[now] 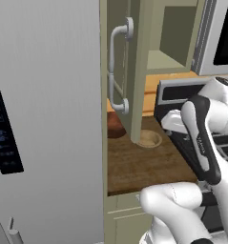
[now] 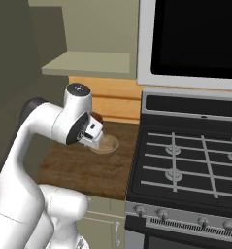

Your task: Pick up the bowls on the counter and stack them on top of one another in the open cabinet. Place the smaller bowl on top of the larger bowl.

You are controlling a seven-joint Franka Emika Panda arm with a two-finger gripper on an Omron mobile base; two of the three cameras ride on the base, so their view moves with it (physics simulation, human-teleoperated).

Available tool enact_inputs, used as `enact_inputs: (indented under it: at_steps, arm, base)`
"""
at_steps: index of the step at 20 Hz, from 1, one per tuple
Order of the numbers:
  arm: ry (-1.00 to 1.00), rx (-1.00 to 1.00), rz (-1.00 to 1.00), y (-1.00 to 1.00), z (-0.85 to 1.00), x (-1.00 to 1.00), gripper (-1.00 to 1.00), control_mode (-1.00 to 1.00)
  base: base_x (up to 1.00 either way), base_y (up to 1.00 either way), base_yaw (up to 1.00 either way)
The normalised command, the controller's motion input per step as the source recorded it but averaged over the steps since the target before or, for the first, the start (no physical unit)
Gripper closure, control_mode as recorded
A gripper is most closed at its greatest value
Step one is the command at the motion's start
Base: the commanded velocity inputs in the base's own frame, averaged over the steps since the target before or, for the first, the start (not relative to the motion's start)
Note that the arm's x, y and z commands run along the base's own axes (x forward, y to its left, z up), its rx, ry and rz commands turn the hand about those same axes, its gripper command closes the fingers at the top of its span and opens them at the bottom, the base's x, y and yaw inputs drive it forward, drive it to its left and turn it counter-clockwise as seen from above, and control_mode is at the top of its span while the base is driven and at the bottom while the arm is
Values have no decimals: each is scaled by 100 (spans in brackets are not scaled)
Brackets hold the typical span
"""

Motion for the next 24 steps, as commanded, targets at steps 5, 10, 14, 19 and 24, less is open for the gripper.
enact_inputs:
  at_steps: [5, 10, 14, 19, 24]
  arm:
    - [-2, 17, -8, -33, -32, 9, -100, -100]
    - [4, 6, -3, -33, -26, 57, -100, -100]
    - [21, 9, 0, -54, -18, 67, -100, -100]
    - [20, 7, 0, -37, -23, 67, -100, -100]
    - [8, 3, 0, -14, -35, 70, -100, -100]
  base:
    - [0, 0, 0]
    - [0, 0, 0]
    - [0, 0, 0]
    - [0, 0, 0]
    - [0, 0, 0]
